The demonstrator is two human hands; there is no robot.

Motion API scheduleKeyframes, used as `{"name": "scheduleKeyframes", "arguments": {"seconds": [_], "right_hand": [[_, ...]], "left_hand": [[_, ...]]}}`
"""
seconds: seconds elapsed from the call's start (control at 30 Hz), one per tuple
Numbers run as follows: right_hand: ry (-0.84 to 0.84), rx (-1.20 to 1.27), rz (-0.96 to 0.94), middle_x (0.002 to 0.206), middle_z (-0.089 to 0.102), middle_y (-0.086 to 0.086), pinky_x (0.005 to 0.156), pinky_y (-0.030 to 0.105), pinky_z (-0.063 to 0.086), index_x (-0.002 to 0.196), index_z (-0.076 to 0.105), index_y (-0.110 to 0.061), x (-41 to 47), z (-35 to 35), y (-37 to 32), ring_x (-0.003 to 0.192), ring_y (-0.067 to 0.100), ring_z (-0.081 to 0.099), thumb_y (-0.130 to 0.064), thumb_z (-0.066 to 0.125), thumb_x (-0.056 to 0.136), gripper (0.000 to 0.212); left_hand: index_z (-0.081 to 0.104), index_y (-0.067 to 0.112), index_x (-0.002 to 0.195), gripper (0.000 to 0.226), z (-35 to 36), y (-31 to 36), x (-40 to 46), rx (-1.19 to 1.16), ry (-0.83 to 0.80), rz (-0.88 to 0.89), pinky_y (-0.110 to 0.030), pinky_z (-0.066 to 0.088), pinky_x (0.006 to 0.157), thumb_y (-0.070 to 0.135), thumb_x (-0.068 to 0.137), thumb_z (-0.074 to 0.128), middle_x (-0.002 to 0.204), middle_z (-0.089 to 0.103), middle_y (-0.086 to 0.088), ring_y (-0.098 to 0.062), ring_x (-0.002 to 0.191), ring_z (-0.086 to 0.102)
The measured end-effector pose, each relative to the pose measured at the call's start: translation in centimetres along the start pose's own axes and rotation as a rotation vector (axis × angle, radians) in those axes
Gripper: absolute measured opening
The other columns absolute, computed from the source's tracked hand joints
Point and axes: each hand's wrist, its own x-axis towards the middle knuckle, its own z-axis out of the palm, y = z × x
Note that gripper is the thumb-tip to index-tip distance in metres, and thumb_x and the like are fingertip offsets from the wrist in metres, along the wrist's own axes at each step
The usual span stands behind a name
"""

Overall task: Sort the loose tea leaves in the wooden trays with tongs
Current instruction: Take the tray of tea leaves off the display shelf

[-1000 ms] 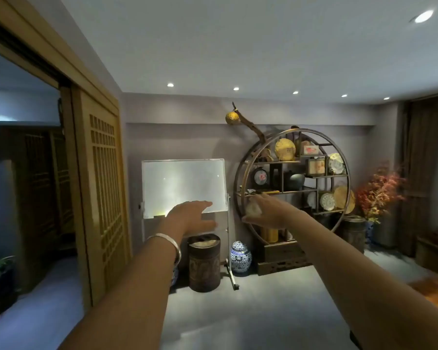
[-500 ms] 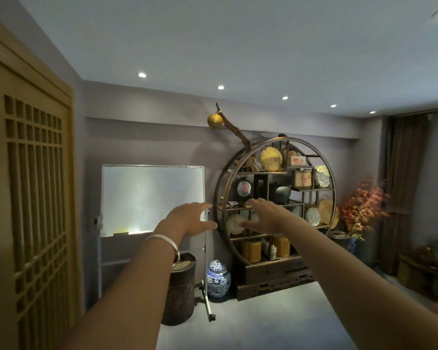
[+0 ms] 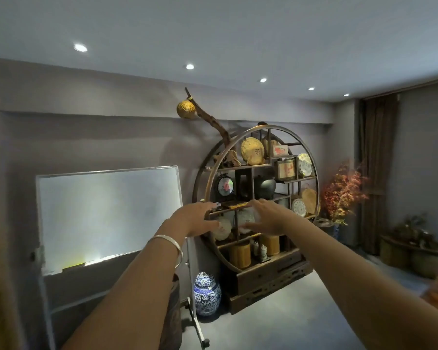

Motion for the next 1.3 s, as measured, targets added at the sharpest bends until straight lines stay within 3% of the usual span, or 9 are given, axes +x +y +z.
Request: {"name": "scheduleKeyframes", "arguments": {"seconds": [0.5, 0.9, 1.3], "right_hand": [[-0.023, -0.087, 0.131, 0.142, 0.044, 0.008, 0.1, 0.042, 0.043, 0.143, 0.032, -0.017, 18.9, 6.1, 9.3, 0.125, 0.026, 0.046, -0.066, 0.049, 0.084, 0.079], [0.004, -0.09, 0.08, 0.141, 0.044, 0.006, 0.098, 0.041, 0.044, 0.144, 0.028, -0.024, 36.0, 11.4, 22.7, 0.125, 0.024, 0.047, -0.073, 0.046, 0.08, 0.082], [-0.02, -0.065, 0.06, 0.145, 0.041, 0.005, 0.099, 0.038, 0.041, 0.146, 0.025, -0.022, 52.0, 17.4, 37.5, 0.128, 0.022, 0.043, -0.068, 0.048, 0.083, 0.081]], "left_hand": [[0.03, 0.035, 0.145, 0.074, 5.6, -9.5, 24.5, -0.093, -0.055, 0.209, -0.036, 0.039, 0.099, 0.059, 0.08, 0.057, 0.146, 0.043, 0.001, -0.019, 0.129, 0.044], [0.028, 0.037, 0.145, 0.074, 13.2, -11.9, 45.2, -0.098, -0.099, 0.161, -0.042, 0.043, 0.103, 0.059, 0.08, 0.056, 0.147, 0.041, 0.002, -0.018, 0.127, 0.048], [0.028, 0.035, 0.147, 0.072, 19.3, -15.8, 66.1, -0.07, -0.057, 0.08, -0.041, 0.035, 0.109, 0.058, 0.083, 0.055, 0.152, 0.037, 0.004, -0.019, 0.137, 0.036]]}}
